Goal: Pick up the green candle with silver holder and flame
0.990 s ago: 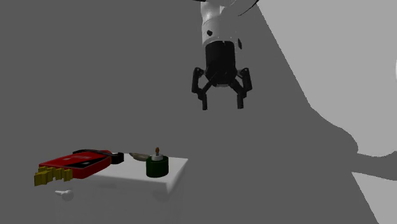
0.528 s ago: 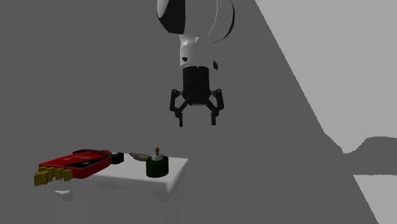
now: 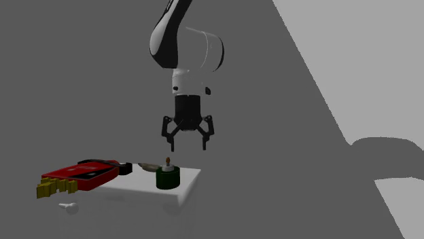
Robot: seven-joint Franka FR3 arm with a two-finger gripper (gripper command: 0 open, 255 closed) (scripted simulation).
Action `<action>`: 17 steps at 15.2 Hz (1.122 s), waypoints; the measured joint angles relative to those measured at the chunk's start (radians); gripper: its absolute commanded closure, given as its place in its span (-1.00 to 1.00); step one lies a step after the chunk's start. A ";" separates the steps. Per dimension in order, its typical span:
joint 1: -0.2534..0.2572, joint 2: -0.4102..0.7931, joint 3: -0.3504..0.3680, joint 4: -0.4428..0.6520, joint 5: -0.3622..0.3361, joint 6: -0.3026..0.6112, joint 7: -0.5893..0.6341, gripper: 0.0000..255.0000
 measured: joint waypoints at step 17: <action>0.071 0.394 -0.011 0.292 -0.108 0.138 0.120 -1.00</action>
